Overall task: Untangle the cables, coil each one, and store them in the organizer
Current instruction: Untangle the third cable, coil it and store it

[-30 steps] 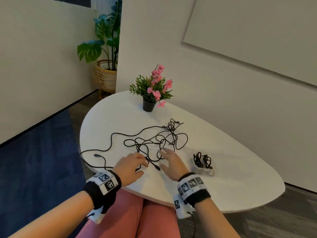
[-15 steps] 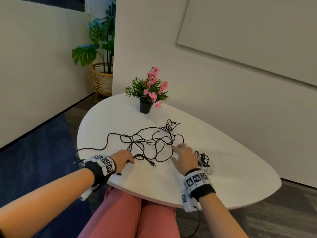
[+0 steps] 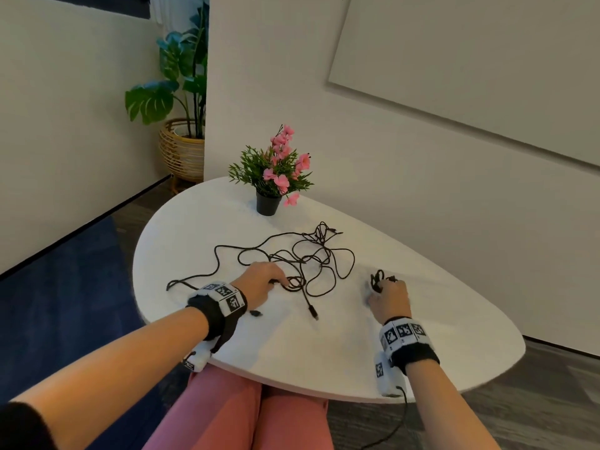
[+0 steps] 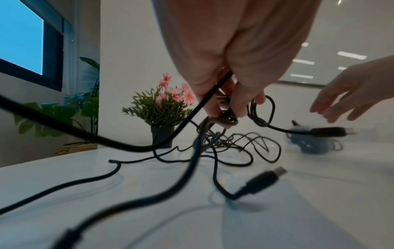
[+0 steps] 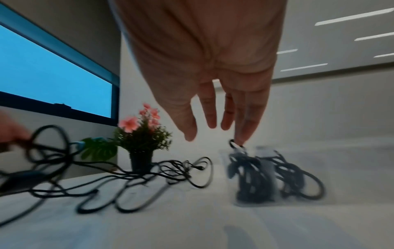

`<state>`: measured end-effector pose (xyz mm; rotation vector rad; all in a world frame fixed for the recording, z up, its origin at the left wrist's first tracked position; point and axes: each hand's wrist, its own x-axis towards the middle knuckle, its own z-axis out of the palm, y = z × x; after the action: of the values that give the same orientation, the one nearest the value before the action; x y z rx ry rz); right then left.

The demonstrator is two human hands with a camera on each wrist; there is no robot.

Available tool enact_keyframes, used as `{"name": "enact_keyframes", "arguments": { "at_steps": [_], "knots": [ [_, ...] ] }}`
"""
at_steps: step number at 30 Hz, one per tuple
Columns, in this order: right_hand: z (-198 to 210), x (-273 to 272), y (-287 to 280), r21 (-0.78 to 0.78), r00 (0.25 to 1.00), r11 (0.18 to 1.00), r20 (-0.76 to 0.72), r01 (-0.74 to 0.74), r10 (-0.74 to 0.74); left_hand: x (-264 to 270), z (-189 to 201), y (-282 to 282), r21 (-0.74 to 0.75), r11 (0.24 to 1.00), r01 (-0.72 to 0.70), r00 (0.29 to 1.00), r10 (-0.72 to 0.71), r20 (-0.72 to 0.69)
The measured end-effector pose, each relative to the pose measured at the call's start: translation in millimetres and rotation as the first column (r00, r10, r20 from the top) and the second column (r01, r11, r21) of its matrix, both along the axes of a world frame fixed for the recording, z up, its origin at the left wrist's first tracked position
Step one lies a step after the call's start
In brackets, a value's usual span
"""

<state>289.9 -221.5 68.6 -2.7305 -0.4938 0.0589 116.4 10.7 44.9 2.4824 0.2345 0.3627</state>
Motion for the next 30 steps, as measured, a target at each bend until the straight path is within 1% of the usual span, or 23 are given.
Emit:
{"name": "enact_keyframes", "arguments": {
  "at_steps": [1,2,3,5,6,7,9,11,15,17,20,21,23,24,25,26,28,29,30],
  "knots": [
    [3,-5,4,0.023,0.996,0.997,0.041,-0.076,0.075,0,5,-5,-0.027,1.0,0.01,0.998,-0.008,0.06],
    [7,-13,9,0.07,0.979,0.978,0.069,-0.195,0.19,-2,9,-10,-0.059,0.998,0.025,0.992,-0.018,0.124],
    [11,-24,16,0.127,0.944,0.936,0.062,-0.33,0.324,-3,13,-15,-0.093,0.995,0.045,0.982,-0.027,0.189],
    [16,-47,32,0.176,0.832,0.819,-0.004,-0.546,0.555,-8,20,-24,-0.193,0.98,0.054,0.956,0.006,0.294],
    [14,-56,40,0.19,0.788,0.775,-0.007,-0.603,0.615,-10,24,-27,-0.249,0.967,0.048,0.947,0.035,0.32],
    [11,-63,46,0.222,0.778,0.757,0.01,-0.614,0.628,-14,28,-28,-0.287,0.957,0.041,0.942,0.059,0.332],
    [10,-73,52,0.349,0.813,0.758,0.022,-0.552,0.582,-20,35,-25,-0.294,0.956,0.025,0.931,0.084,0.355],
    [9,-74,50,0.416,0.838,0.759,0.015,-0.501,0.545,-28,40,-19,-0.262,0.965,0.012,0.921,0.091,0.378],
    [11,-66,36,0.378,0.866,0.788,0.081,-0.486,0.494,-40,44,-3,-0.203,0.977,-0.064,0.916,0.138,0.377],
    [12,-65,28,0.371,0.875,0.797,0.118,-0.477,0.469,-45,43,0,-0.19,0.976,-0.103,0.928,0.163,0.335],
    [19,-66,18,0.382,0.896,0.812,0.149,-0.442,0.417,-49,42,-2,-0.258,0.959,-0.118,0.957,0.179,0.229],
    [21,-66,15,0.41,0.901,0.804,0.142,-0.431,0.411,-50,42,-3,-0.272,0.955,-0.118,0.964,0.175,0.198],
    [25,-69,11,0.475,0.904,0.776,0.122,-0.416,0.41,-52,43,-7,-0.236,0.966,-0.109,0.975,0.15,0.164],
    [26,-70,8,0.52,0.913,0.76,0.111,-0.391,0.393,-54,44,-9,-0.191,0.976,-0.099,0.982,0.127,0.14],
    [28,-70,5,0.581,0.932,0.741,0.09,-0.336,0.352,-56,43,-10,-0.117,0.989,-0.093,0.991,0.103,0.088],
    [32,-69,2,0.648,0.957,0.716,0.07,-0.259,0.283,-58,41,-10,-0.012,0.995,-0.094,0.996,0.094,0.004],
    [35,-57,-10,0.746,0.997,0.662,0.04,-0.071,0.063,-64,32,-5,0.221,0.972,-0.073,0.976,0.116,-0.187],
    [37,-47,-18,0.764,0.997,0.645,0.034,0.014,-0.062,-68,26,1,0.318,0.948,-0.031,0.958,0.119,-0.261],
    [38,-37,-27,0.771,0.987,0.63,0.016,0.089,-0.158,-72,20,6,0.383,0.923,0.017,0.941,0.115,-0.317]
  ]
}}
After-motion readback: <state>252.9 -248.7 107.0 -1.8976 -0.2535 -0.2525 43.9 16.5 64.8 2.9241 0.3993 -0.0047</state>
